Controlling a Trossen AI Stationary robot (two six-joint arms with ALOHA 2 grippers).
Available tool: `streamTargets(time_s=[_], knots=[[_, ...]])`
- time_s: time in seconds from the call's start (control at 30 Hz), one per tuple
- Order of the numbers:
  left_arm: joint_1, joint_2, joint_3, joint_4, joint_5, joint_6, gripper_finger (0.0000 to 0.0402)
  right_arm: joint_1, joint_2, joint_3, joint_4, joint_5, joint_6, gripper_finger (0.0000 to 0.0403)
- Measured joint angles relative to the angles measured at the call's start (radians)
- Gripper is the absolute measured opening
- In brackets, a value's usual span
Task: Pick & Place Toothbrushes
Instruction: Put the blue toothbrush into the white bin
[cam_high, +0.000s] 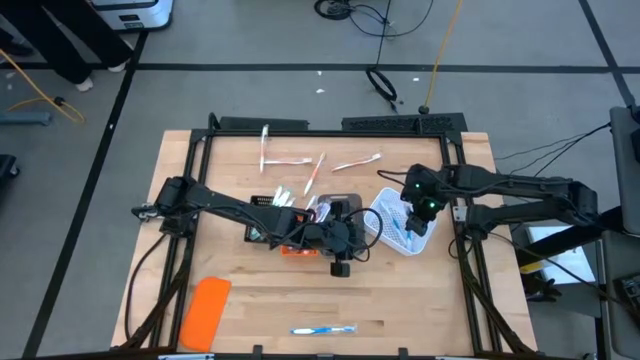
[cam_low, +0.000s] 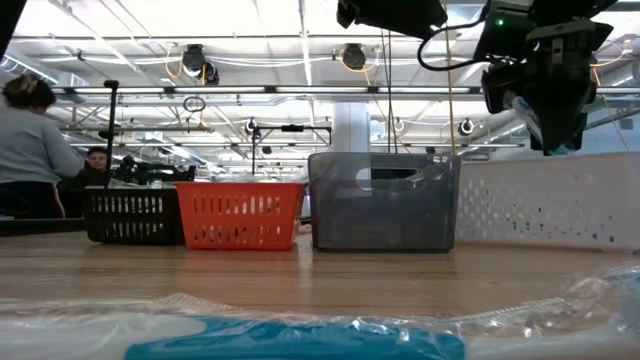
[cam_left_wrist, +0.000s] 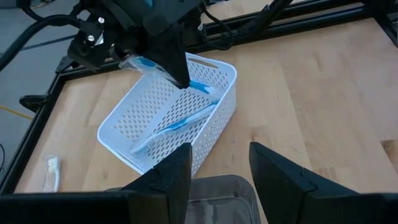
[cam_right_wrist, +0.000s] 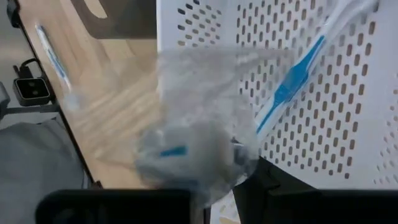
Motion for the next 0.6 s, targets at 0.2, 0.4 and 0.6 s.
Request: streamTargets(time_s=[0.2, 0.4, 0.6], knots=[[0.0, 0.0, 0.0, -0.001, 0.0, -0.001, 0.0164, 0.0, 0.004, 0.0, 0.019, 0.025, -0.036, 0.0048], [0.0, 0.0, 0.0, -0.004, 0.0, -0.001, 0.0164, -0.001, 0.004, 0.0, 0.004, 0.095, -0.084, 0.0058], [0.0, 0.0, 0.0, -0.007, 0.0, -0.001, 0.0163, -0.001, 0.004, 0.0, 0.012, 0.125, -0.109, 0.0105]])
